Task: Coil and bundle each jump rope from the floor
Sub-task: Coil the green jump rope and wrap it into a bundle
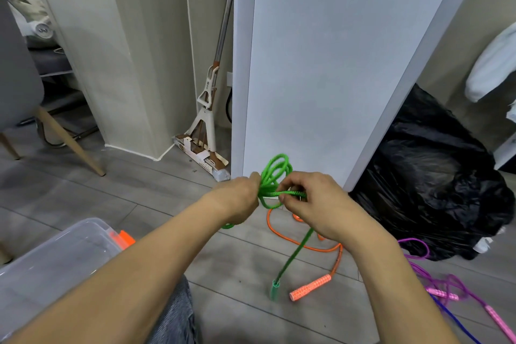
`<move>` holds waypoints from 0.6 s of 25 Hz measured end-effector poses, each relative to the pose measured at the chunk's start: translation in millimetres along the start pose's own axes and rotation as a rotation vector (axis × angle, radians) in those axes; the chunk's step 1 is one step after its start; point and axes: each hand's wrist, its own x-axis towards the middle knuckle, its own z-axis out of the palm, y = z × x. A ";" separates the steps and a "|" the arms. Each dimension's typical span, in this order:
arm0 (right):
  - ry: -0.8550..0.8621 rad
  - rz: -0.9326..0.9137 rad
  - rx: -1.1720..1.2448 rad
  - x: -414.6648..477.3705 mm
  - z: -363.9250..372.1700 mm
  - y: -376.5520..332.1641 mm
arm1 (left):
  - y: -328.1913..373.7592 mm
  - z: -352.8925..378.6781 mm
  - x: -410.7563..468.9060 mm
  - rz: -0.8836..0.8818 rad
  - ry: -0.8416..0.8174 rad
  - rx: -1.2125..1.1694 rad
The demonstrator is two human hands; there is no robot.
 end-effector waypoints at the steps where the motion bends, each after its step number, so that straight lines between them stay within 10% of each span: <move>1: 0.020 -0.039 -0.040 -1.4 -3.7 -1.7 | 1.6 1.4 -1.3 0.032 -0.011 0.093; 7: 0.143 -0.046 0.226 -5.5 -23.3 2.9 | 16.8 -15.6 -19.0 0.370 -0.040 0.265; 15: -0.029 0.181 1.054 4.5 -25.4 46.0 | 45.1 -35.0 -40.4 0.331 0.023 -1.086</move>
